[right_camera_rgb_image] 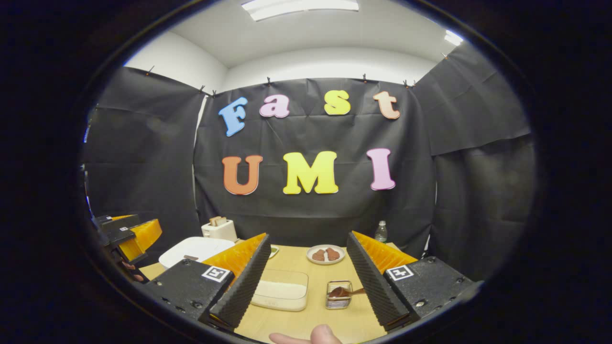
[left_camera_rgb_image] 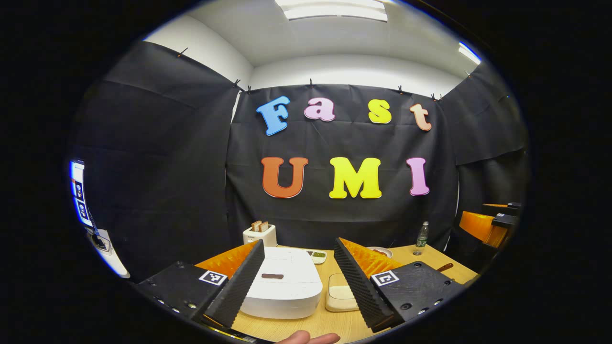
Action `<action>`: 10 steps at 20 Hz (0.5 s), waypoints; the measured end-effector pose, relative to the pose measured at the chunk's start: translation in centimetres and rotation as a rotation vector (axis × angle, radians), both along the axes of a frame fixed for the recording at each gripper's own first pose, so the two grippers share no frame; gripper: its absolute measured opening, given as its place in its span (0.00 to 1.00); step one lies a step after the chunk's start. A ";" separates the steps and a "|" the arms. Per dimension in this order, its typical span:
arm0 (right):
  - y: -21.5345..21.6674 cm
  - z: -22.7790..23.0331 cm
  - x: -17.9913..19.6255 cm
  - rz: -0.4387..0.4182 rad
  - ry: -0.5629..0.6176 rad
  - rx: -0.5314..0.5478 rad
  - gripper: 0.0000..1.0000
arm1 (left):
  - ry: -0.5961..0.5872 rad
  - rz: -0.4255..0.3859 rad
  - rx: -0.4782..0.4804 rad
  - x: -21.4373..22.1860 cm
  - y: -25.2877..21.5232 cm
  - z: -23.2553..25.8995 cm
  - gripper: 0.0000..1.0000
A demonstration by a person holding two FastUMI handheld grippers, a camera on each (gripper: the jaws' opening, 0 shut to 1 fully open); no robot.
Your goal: Close the left gripper, press the button to open the rice cooker; take a wooden spoon from the chopstick holder with the right hand, scoop a spoonful of rice and pour it into the rice cooker, then put the wooden spoon back into the chopstick holder.
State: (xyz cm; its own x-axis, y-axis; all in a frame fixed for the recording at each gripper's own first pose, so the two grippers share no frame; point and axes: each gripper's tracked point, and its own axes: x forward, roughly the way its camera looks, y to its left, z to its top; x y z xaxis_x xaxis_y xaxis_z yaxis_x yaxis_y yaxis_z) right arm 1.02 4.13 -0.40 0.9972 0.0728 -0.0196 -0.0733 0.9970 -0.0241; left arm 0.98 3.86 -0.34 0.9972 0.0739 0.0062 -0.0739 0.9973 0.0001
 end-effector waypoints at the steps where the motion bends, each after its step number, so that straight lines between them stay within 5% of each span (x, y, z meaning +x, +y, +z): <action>1: 0.0 -0.2 0.0 0.006 0.005 0.007 1.00 | 0.013 0.002 0.003 0.1 0.2 -0.2 0.94; 6: -0.7 -1.3 0.3 0.009 0.026 0.022 1.00 | 0.112 -0.022 -0.021 1.9 1.2 -0.9 0.94; 7: -1.2 -1.5 0.3 0.005 0.032 0.023 1.00 | 0.130 -0.015 -0.017 2.3 1.8 -0.7 0.84; 8: -1.7 -1.5 0.3 0.001 0.032 0.024 1.00 | 0.142 -0.001 -0.007 3.1 2.6 -0.5 0.94; 10: -2.9 -1.5 0.2 -0.015 0.018 0.016 1.00 | 0.189 0.016 0.007 4.8 3.7 -1.1 0.94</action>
